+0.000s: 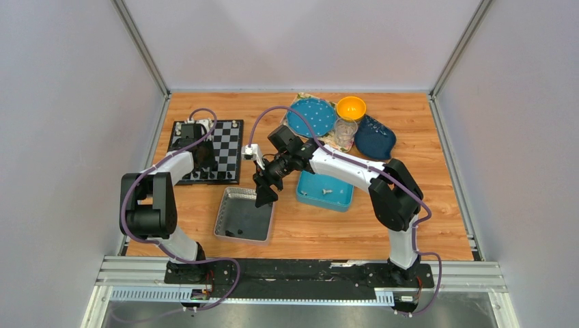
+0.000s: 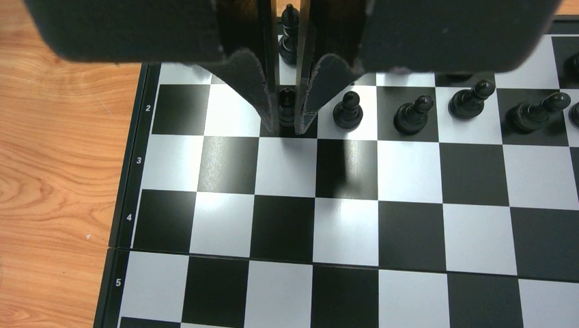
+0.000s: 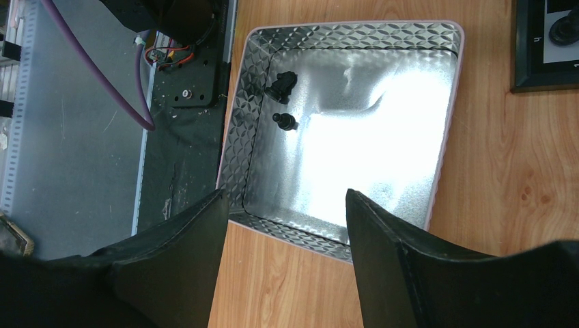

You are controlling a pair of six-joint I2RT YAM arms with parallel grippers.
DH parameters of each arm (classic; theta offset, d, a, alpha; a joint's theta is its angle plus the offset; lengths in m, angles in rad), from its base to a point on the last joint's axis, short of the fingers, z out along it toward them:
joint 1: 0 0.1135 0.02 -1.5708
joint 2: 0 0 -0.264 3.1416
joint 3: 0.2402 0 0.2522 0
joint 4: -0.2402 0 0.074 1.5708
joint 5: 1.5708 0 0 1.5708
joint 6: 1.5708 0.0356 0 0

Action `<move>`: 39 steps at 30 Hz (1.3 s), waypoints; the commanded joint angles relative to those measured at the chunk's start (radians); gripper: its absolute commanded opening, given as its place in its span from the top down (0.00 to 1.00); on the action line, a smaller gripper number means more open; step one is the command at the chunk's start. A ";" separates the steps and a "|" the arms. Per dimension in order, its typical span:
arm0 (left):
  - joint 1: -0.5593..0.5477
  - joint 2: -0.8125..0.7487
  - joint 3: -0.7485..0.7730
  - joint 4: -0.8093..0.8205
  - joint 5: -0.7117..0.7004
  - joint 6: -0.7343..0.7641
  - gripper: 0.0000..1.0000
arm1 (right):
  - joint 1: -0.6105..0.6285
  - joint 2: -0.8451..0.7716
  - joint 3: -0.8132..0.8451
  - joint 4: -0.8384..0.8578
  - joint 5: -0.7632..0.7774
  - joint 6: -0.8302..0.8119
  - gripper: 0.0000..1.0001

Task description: Set up the chess pieces on the board

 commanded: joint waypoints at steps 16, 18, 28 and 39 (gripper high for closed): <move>0.000 -0.008 0.041 -0.033 -0.010 0.007 0.70 | 0.007 -0.026 0.008 0.004 -0.001 -0.023 0.33; 0.000 -0.007 0.049 -0.035 -0.010 0.007 0.66 | 0.007 -0.024 0.011 0.002 -0.001 -0.023 0.33; -0.002 -0.016 0.128 -0.052 0.015 -0.006 0.64 | 0.008 -0.027 0.011 -0.002 -0.001 -0.029 0.33; 0.000 -0.227 0.130 -0.061 0.062 -0.043 0.55 | 0.002 -0.045 0.063 -0.068 0.025 -0.114 0.33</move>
